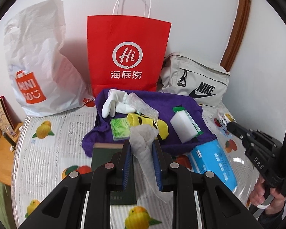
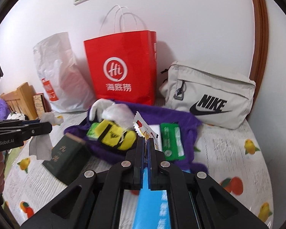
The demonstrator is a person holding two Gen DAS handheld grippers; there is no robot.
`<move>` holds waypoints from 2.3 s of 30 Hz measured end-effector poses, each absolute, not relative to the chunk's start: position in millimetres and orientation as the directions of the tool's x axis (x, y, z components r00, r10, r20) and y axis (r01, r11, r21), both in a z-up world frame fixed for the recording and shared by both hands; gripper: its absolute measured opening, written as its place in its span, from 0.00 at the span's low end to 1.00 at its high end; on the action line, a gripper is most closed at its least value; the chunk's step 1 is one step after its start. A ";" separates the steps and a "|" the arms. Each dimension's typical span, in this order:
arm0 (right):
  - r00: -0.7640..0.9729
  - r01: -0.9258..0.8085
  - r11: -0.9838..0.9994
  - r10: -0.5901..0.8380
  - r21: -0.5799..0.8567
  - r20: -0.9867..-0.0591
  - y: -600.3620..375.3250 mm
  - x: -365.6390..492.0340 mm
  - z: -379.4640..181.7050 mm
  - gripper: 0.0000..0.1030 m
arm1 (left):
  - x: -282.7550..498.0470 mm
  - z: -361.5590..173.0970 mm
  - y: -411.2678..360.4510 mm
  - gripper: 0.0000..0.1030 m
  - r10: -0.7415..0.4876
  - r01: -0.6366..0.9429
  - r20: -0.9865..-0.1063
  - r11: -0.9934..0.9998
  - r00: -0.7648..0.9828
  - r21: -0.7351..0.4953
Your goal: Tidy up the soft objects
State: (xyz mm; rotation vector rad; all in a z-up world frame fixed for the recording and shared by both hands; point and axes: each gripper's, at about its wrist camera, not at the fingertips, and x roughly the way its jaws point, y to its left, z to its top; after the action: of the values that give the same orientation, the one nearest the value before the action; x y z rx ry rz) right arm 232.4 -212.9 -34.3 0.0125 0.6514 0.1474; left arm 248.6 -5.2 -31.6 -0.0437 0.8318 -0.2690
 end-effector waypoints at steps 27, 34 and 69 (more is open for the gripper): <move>0.637 -0.097 0.986 0.167 0.137 -0.752 -256.1 378.8 -100.2 0.02 | 390.5 -90.1 -34.2 0.21 -0.231 0.188 -0.800 0.971 0.553 -0.150; 0.605 -0.095 0.985 0.172 0.144 -0.777 -255.3 388.6 -112.4 0.03 | 407.0 -106.1 -37.0 0.21 -0.229 0.178 -0.832 0.971 0.505 -0.159; 0.657 -0.138 0.981 0.196 0.139 -0.728 -236.1 272.8 -45.5 0.73 | 298.8 -39.8 -36.2 0.89 -0.130 0.134 -0.812 0.989 0.569 -0.065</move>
State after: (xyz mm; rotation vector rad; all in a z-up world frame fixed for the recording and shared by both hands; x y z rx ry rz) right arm 272.8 -236.1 -45.5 0.0739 0.8336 0.1892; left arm 298.8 -36.2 -39.8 0.0039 0.9525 -0.1548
